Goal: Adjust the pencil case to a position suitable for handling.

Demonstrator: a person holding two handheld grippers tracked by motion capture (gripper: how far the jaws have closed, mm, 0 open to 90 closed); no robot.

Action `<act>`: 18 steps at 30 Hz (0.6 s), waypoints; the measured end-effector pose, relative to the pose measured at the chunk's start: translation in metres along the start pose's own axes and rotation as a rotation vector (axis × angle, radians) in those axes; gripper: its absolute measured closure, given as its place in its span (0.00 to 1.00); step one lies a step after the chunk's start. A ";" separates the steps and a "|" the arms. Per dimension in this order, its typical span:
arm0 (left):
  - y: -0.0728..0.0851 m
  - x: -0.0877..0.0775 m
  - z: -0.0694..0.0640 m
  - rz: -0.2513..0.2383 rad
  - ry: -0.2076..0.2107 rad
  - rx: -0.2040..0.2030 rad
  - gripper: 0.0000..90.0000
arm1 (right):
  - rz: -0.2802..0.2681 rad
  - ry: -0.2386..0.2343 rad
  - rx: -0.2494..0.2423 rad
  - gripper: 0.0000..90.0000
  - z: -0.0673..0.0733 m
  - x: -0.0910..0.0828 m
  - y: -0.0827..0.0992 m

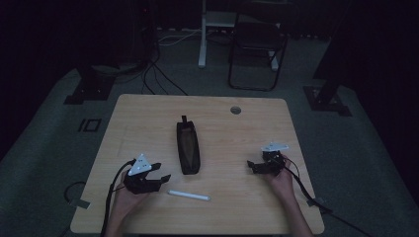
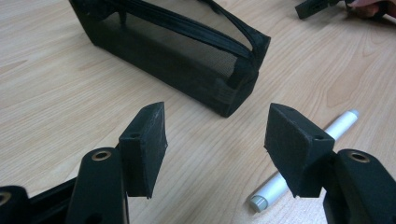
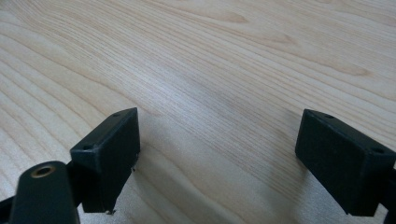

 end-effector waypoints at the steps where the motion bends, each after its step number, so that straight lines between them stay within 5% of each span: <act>1: -0.001 0.000 -0.001 -0.002 0.005 0.007 0.43 | 0.000 0.000 0.000 0.16 0.000 0.000 0.000; 18: -0.005 0.003 -0.017 -0.013 0.040 0.053 0.41 | 0.000 0.000 0.000 0.16 0.000 0.000 0.000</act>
Point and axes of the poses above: each handheld gripper's, and its own axes: x roughly forward along the jaws, y roughly out of its underside, z roughly to its left, the point moved 2 cm from there along x, roughly forward along the jaws, and after that the axes turned 1 degree about y, right-handed, at the moved point
